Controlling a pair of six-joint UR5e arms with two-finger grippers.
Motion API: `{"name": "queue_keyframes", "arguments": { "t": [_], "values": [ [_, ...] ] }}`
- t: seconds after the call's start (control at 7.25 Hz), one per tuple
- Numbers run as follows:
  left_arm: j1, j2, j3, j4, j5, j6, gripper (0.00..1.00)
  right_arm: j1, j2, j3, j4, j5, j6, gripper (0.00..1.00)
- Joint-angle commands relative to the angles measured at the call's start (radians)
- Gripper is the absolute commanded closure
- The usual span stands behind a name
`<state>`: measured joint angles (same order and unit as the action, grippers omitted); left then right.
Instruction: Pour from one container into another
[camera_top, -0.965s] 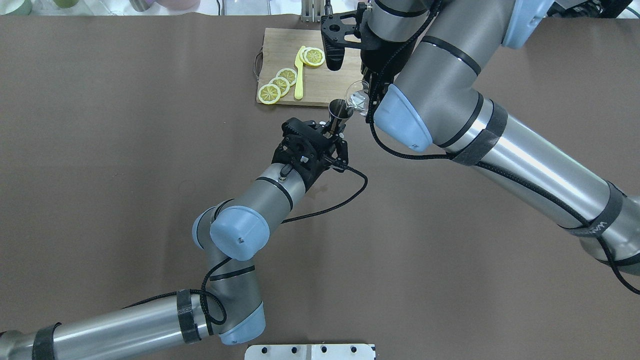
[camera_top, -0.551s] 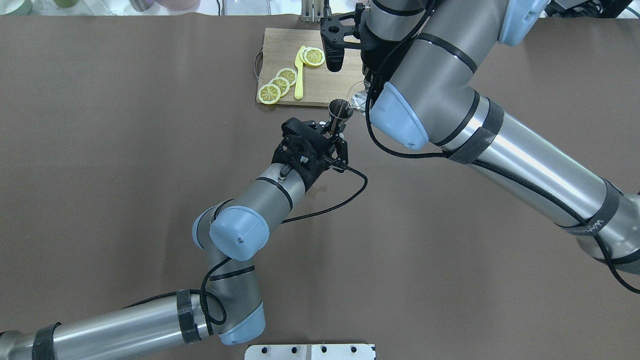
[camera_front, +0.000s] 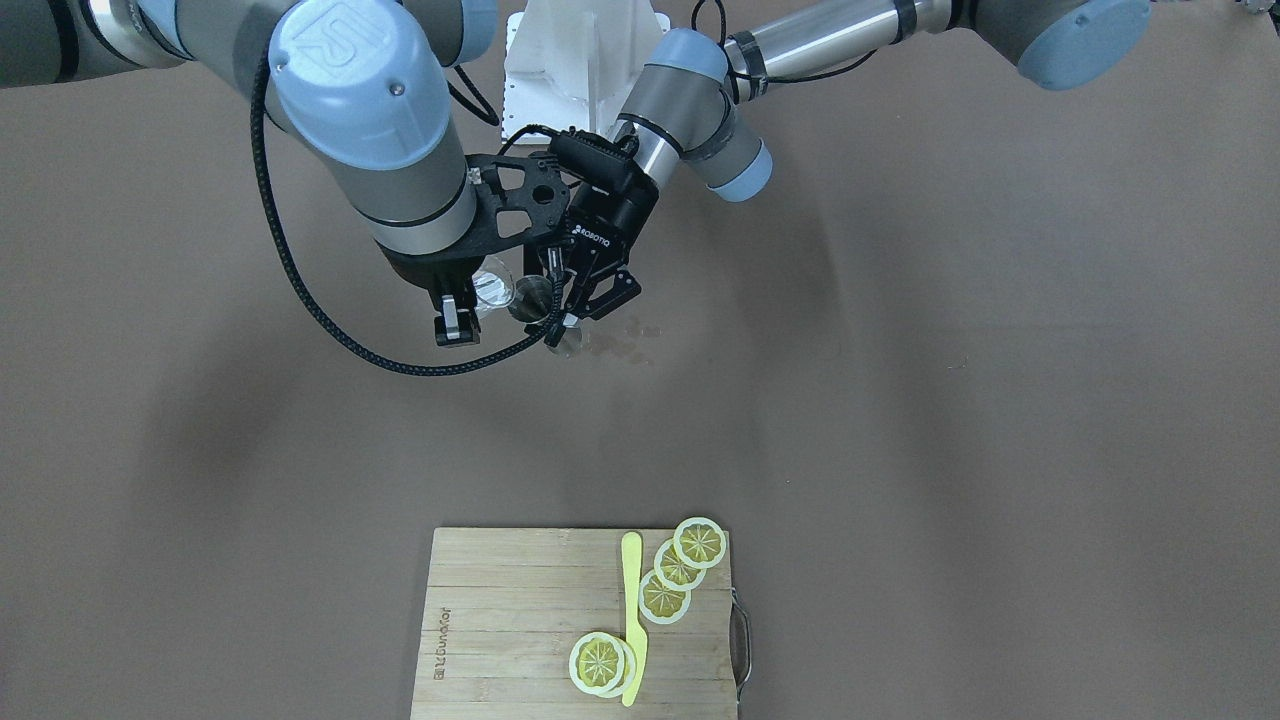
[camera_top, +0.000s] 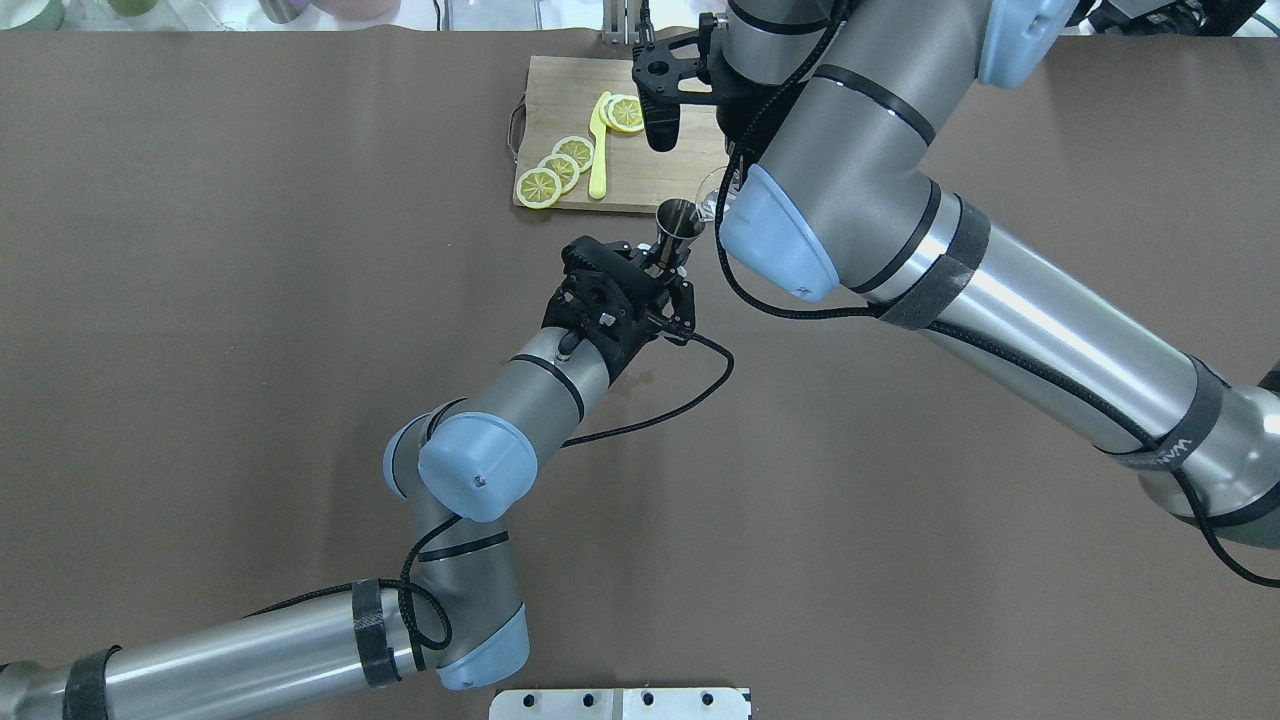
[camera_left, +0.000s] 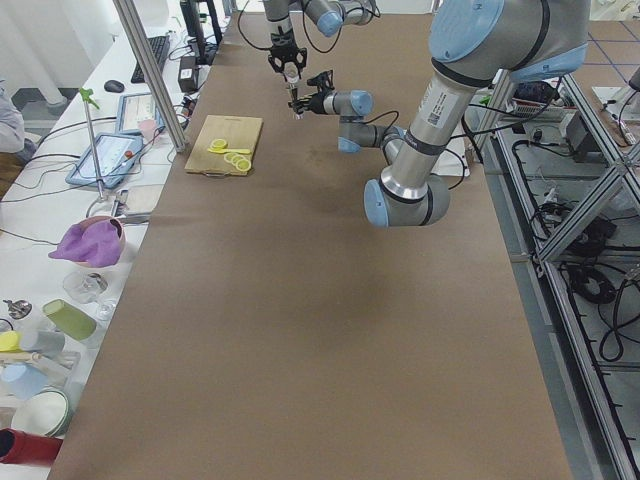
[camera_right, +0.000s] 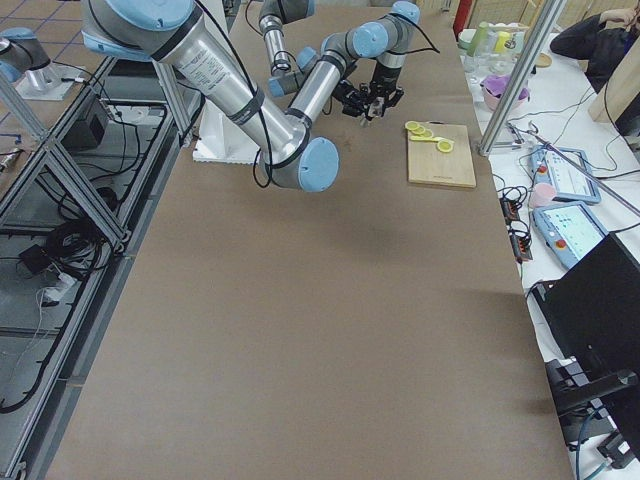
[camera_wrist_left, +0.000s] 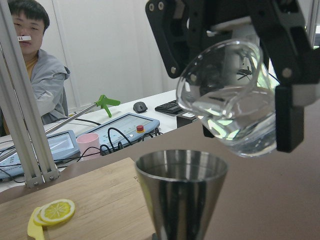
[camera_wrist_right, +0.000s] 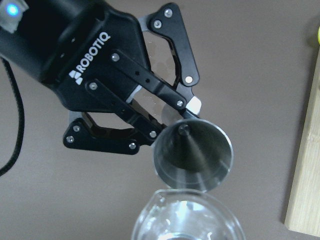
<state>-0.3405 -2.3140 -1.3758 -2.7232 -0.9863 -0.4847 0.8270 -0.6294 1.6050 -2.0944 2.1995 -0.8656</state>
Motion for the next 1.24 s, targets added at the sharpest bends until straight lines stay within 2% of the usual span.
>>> {"name": "queue_keyframes", "arguments": {
  "t": [0.0, 1.1],
  "values": [
    [0.000, 0.001, -0.002, 0.000, 0.000, 0.000, 1.00, -0.011, 0.010, 0.001, -0.022, -0.011, -0.003, 1.00],
    [0.000, 0.001, -0.002, -0.001, 0.000, 0.000, 1.00, -0.028, 0.045, 0.000, -0.147, -0.055, -0.101, 1.00]
  ]
}}
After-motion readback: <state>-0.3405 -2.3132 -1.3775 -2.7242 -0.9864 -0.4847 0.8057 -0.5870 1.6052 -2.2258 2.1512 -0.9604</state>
